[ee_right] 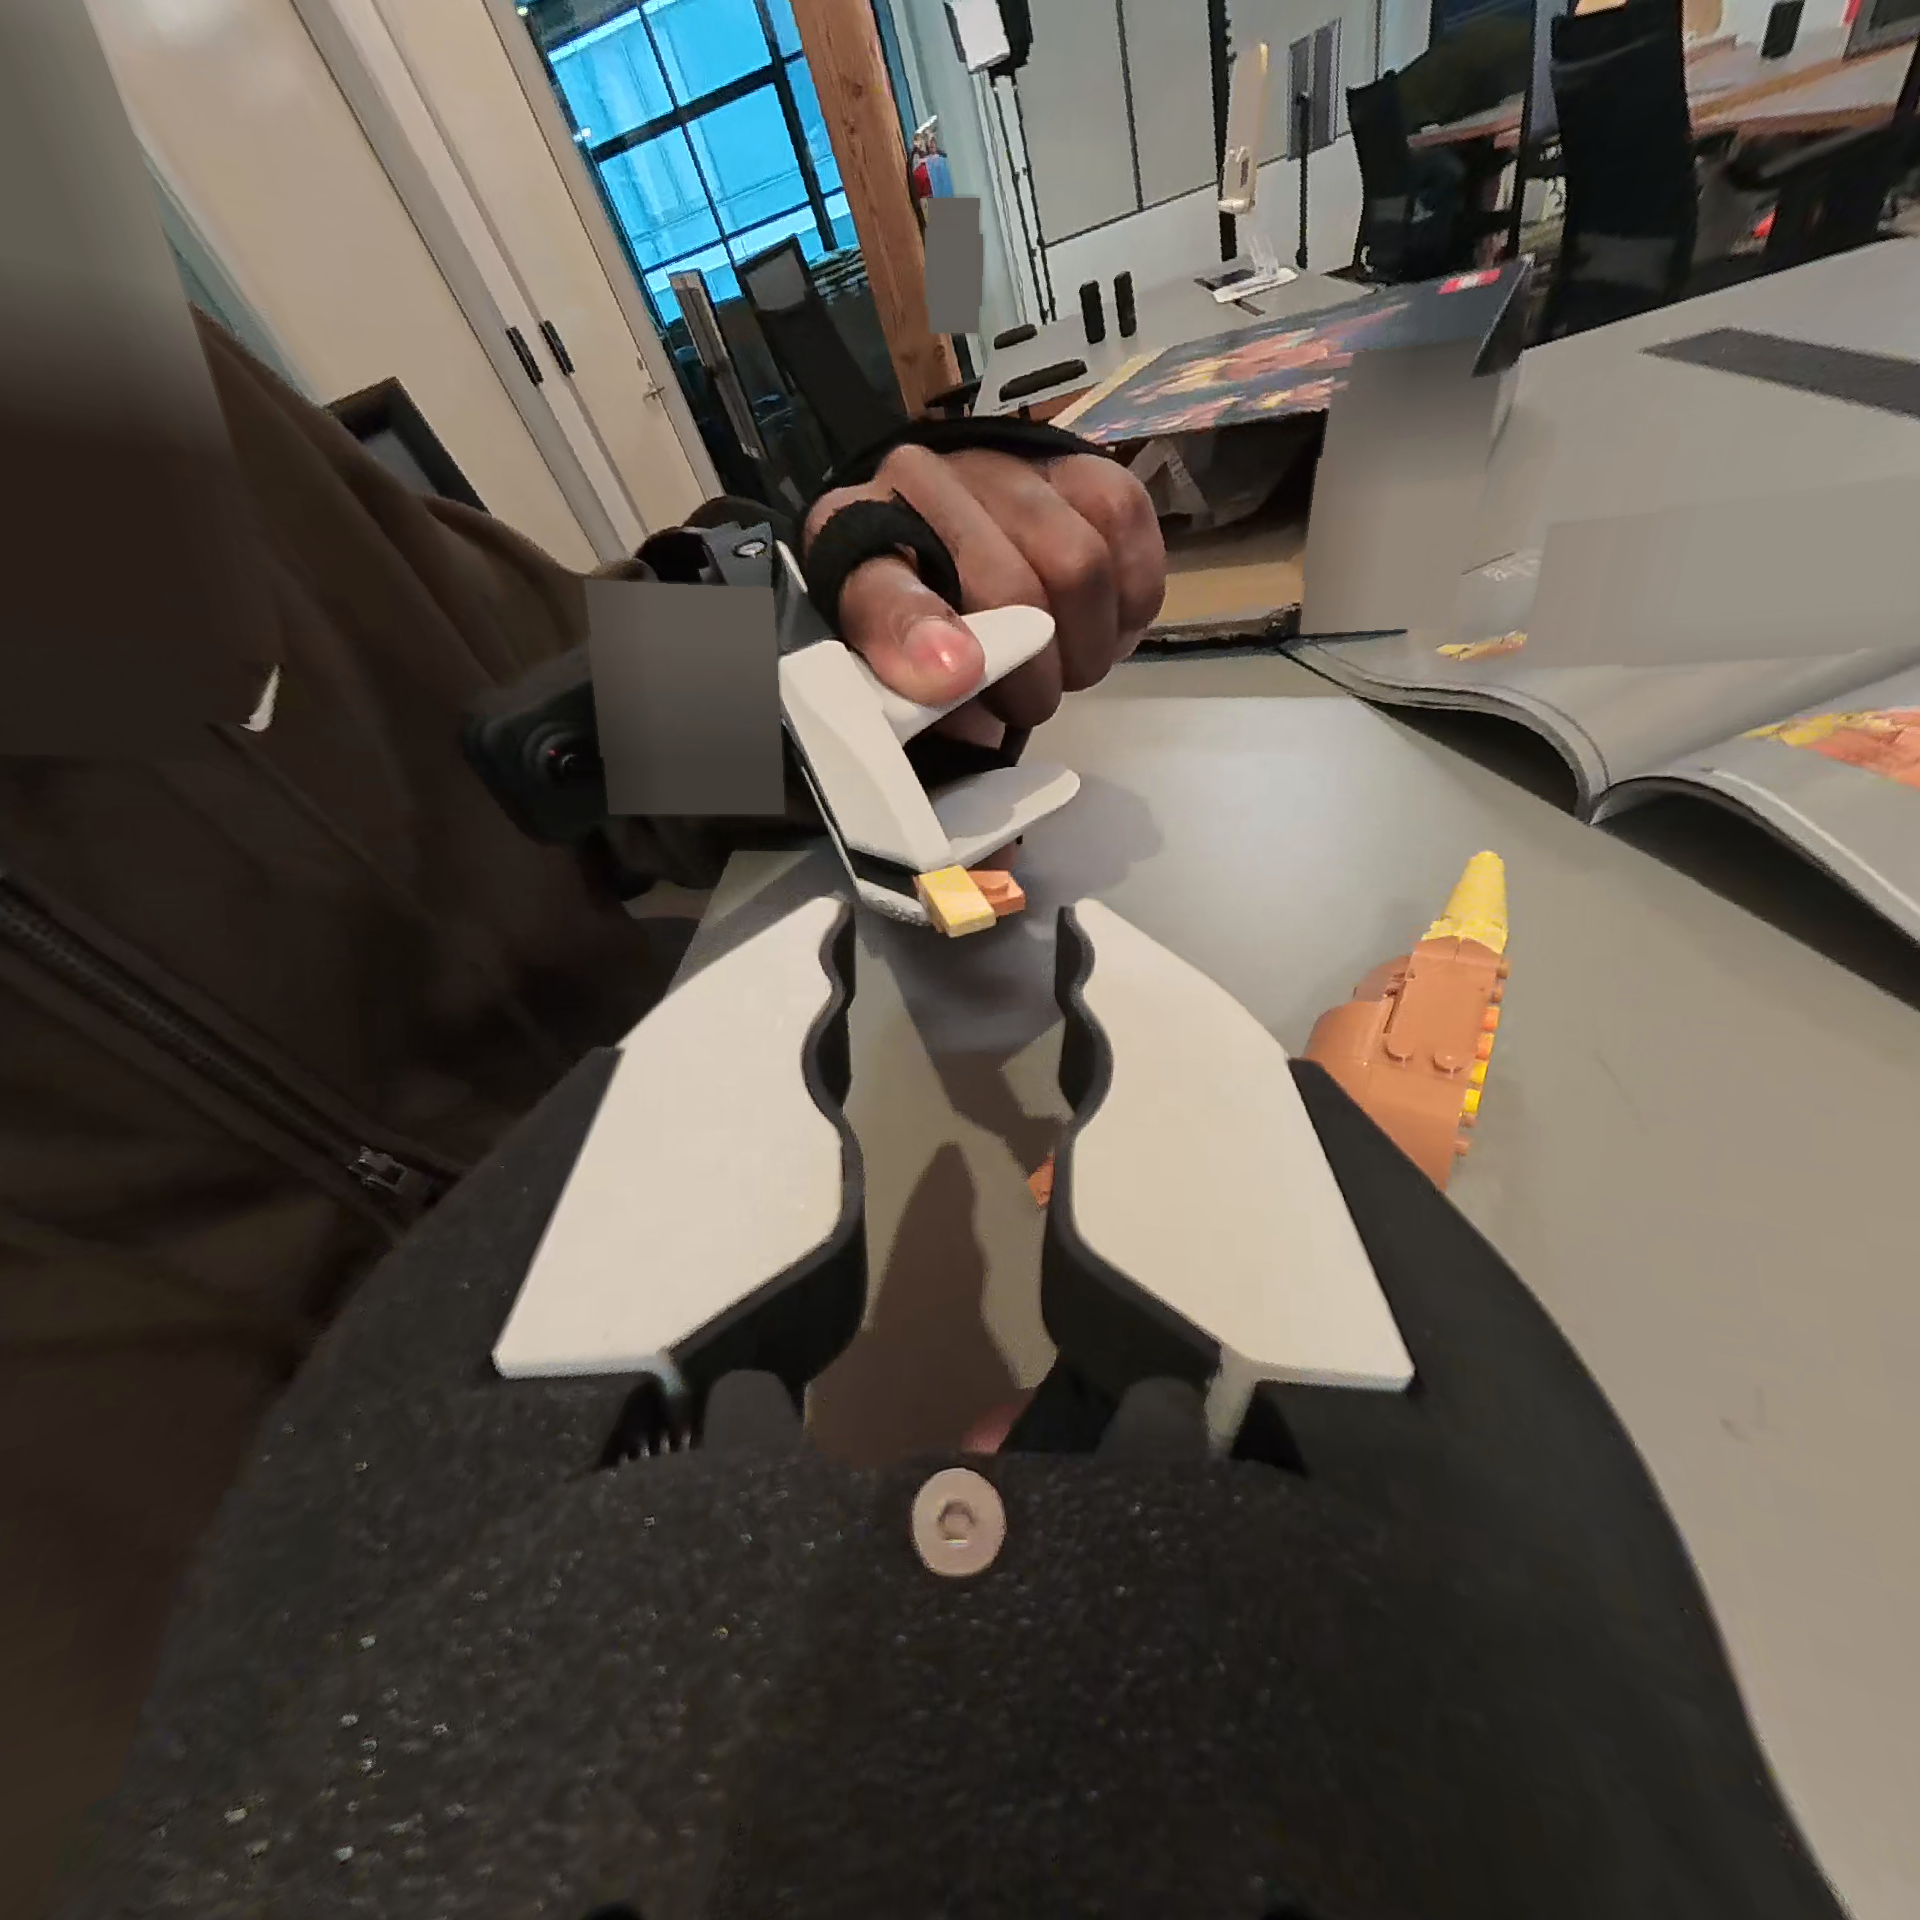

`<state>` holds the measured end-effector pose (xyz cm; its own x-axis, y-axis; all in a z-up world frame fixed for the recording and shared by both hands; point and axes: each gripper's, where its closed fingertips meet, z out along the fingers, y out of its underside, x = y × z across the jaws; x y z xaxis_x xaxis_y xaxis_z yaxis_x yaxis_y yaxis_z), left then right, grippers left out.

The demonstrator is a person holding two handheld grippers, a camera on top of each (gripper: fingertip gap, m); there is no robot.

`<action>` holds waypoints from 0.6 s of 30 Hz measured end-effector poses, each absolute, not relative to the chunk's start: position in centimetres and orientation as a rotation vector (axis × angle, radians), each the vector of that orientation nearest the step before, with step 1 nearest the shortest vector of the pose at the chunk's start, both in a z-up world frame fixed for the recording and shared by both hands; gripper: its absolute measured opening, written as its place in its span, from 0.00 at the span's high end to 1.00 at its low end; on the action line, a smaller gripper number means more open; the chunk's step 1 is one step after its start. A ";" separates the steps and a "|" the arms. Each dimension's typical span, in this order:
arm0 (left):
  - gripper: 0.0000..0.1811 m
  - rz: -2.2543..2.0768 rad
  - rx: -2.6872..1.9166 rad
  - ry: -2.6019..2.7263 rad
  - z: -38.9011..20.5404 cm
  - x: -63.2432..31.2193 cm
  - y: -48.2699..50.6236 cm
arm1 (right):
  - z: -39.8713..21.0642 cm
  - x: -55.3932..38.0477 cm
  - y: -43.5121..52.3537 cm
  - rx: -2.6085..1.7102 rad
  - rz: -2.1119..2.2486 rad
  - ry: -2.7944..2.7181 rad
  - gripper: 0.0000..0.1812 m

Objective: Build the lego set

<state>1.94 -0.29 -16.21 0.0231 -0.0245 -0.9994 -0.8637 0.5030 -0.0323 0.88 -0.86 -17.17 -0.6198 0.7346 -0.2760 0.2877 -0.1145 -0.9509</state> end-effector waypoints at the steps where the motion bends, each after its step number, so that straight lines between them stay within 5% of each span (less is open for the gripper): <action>1: 0.99 0.776 -0.832 1.402 -16.1 2.1 -0.4 | -17.1 0.9 -0.8 -1.112 1.785 -1.810 0.80; 18: 0.98 0.727 -0.800 1.399 -15.9 2.9 -1.1 | -16.6 1.6 -1.8 -1.028 1.883 -1.816 0.90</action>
